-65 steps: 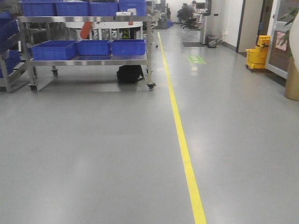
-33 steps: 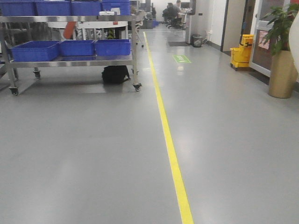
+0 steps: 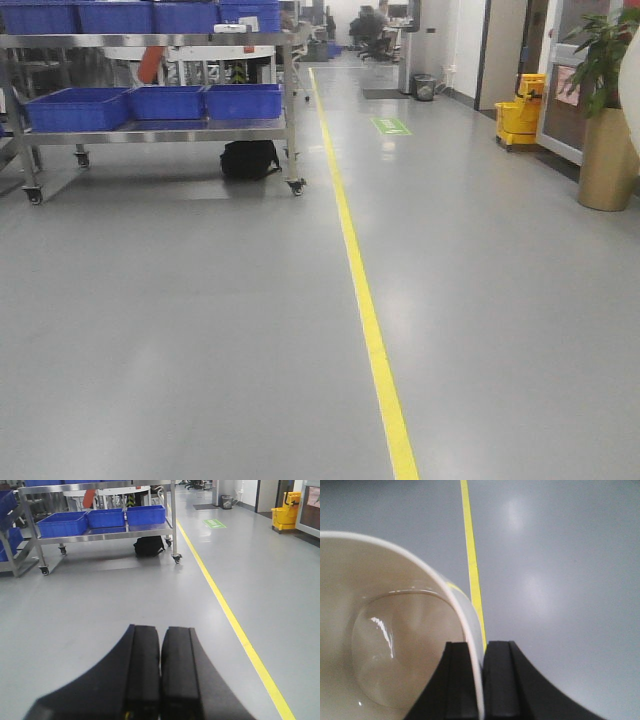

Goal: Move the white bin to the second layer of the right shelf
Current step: 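Drive the base away from the table carrying the bin in the right gripper, then turn and drive the base toward the blue-bin roller shelf rack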

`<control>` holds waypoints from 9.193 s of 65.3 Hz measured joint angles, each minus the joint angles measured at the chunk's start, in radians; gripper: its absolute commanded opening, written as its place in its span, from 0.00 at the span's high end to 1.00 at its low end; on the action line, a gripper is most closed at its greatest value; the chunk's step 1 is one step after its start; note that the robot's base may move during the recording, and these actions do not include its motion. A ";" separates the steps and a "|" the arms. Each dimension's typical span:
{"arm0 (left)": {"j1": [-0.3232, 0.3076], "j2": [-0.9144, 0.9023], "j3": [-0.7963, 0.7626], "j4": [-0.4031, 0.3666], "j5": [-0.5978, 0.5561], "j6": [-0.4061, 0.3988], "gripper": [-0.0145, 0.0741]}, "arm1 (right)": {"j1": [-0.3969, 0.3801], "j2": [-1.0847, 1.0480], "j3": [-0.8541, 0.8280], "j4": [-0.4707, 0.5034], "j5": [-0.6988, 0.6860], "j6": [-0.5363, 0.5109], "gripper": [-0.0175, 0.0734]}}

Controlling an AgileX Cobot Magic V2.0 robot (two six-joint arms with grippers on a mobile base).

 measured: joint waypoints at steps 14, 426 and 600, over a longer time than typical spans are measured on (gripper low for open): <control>0.000 0.000 0.000 0.000 0.000 0.000 0.74 | 0.000 0.000 0.000 0.000 0.000 0.000 0.75; 0.000 0.000 0.000 0.000 0.000 0.000 0.74 | 0.000 0.000 0.000 0.000 0.000 0.000 0.75; 0.000 0.000 0.000 0.000 0.000 0.000 0.74 | 0.000 0.000 0.000 0.000 0.000 0.000 0.75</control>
